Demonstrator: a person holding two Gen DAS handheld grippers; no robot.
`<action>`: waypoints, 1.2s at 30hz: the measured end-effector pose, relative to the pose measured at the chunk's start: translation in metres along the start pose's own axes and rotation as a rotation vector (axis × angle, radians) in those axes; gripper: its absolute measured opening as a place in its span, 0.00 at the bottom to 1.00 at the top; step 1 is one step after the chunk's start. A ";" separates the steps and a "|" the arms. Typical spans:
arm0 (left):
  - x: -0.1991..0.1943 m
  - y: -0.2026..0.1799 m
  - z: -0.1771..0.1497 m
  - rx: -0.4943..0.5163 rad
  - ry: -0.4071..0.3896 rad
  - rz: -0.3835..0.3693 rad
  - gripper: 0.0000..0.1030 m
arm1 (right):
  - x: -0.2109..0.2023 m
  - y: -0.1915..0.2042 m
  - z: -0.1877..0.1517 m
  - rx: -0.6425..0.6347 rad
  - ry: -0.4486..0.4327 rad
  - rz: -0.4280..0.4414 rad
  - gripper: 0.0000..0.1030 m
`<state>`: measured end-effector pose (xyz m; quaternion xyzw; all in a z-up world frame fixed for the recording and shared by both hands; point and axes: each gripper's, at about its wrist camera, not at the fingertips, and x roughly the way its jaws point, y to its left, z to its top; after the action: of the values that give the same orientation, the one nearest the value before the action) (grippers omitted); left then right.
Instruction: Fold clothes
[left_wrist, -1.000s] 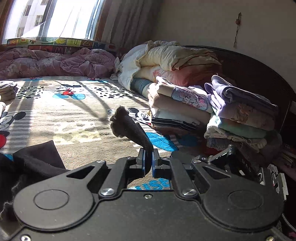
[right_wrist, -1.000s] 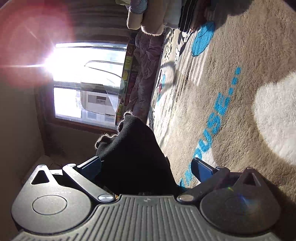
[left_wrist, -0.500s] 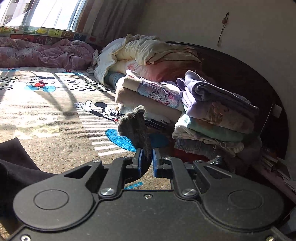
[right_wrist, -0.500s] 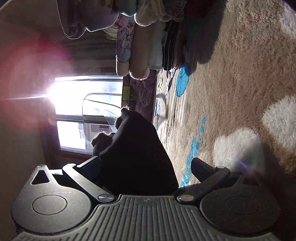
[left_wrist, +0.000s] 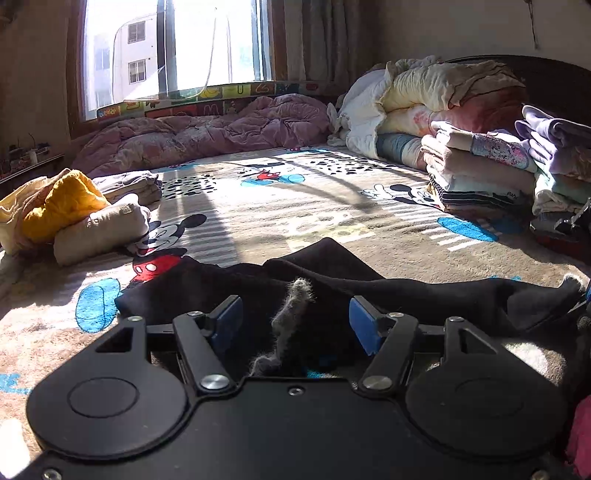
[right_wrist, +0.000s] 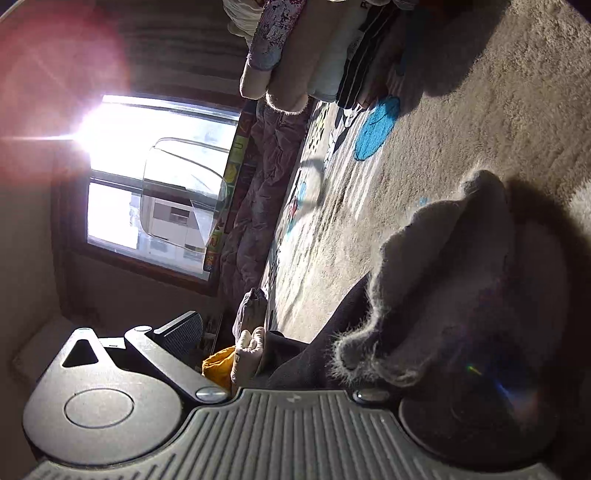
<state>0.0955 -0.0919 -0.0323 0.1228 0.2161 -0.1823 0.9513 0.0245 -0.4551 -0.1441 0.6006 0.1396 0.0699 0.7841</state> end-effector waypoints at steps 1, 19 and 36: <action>0.005 -0.002 -0.009 0.073 0.015 0.023 0.69 | 0.001 0.002 -0.003 -0.013 0.010 -0.005 1.00; 0.037 -0.007 0.012 -0.006 0.133 0.004 0.11 | -0.004 0.010 -0.025 -0.030 0.047 0.014 0.99; -0.014 -0.149 0.047 0.383 0.043 -0.268 0.56 | -0.039 0.002 0.007 0.019 -0.088 0.083 0.99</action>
<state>0.0417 -0.2375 -0.0078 0.2754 0.2121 -0.3419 0.8731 -0.0103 -0.4717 -0.1358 0.6158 0.0806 0.0745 0.7802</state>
